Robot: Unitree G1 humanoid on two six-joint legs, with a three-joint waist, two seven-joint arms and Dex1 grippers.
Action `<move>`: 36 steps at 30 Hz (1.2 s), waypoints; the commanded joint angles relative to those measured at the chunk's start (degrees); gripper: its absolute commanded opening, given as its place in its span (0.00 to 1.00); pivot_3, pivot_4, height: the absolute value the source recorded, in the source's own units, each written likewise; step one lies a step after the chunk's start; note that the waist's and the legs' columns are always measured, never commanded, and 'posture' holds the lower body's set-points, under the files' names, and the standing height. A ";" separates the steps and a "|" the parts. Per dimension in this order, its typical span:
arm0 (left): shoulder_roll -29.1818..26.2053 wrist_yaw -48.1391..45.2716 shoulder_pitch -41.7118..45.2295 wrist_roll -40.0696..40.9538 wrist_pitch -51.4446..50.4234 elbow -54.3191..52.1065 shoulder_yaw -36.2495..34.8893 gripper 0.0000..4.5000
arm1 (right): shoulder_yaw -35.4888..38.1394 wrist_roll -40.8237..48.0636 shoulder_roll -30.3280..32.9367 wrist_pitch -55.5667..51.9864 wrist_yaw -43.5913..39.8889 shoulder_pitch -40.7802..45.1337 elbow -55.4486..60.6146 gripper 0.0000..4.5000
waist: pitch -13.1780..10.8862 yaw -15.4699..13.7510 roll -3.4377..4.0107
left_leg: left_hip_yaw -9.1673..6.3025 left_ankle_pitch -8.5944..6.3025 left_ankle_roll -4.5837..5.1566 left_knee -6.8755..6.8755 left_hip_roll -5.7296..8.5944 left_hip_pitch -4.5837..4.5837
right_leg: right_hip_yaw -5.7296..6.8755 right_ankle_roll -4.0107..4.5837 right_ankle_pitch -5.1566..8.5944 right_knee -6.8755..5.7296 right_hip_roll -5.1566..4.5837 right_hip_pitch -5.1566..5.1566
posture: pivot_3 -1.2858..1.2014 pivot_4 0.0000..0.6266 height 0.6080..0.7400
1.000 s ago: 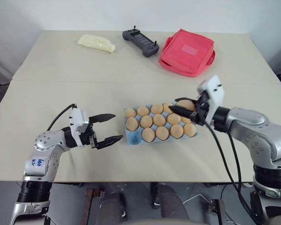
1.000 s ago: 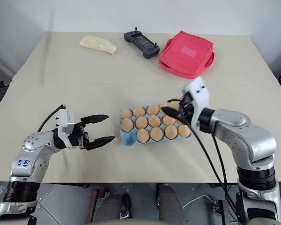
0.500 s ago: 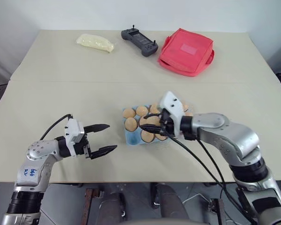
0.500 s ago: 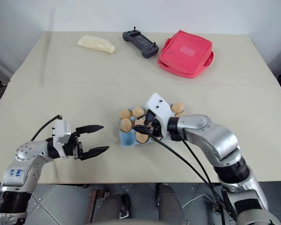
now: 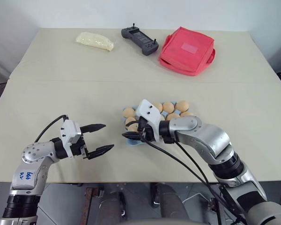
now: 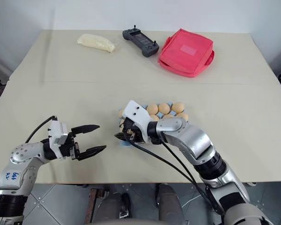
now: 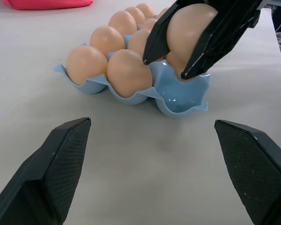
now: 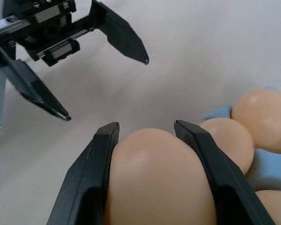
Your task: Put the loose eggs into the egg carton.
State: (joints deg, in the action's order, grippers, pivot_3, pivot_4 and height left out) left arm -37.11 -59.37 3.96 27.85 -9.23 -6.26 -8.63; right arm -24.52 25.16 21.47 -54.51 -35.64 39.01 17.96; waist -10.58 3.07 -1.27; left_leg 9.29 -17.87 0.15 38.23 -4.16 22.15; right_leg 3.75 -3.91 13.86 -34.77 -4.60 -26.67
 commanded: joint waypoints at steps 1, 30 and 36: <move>0.12 0.65 0.58 0.14 0.52 -1.81 -0.57 1.00 | 0.13 -0.68 -0.62 1.53 -1.18 0.76 1.05 0.72 | 0.00 0.00 0.00 | 0.00 0.00 0.00 0.00 0.00 0.00 | 0.00 0.00 0.00 -0.01 0.01 0.00 | 0.52 0.24 1.00; 3.60 3.99 11.77 -1.27 0.18 2.98 1.69 1.00 | 34.99 3.14 27.41 18.51 -20.29 -24.00 -2.66 0.99 | 0.01 -1.41 -0.03 | 0.16 -0.02 0.05 0.09 0.20 -0.05 | 0.07 -0.09 -0.05 0.13 0.03 0.14 | 0.52 0.24 1.00; 3.39 1.78 13.48 -0.60 0.58 4.49 2.16 1.00 | 35.83 1.95 27.88 23.31 -21.78 -27.03 -6.07 0.99 | 0.01 -1.49 -0.04 | 0.20 0.17 -0.01 0.08 0.20 -0.13 | 0.05 0.02 -0.10 -0.02 0.05 0.15 | 0.52 0.24 1.00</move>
State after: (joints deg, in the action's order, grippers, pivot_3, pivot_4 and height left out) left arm -33.62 -56.52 16.14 26.68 -9.73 -1.22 -6.07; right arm 9.40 27.05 48.72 -33.00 -57.05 12.12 11.84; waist -10.57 1.58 -1.31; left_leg 9.49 -17.66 0.15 38.32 -3.96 22.03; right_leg 3.80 -3.87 13.75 -34.79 -4.55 -26.52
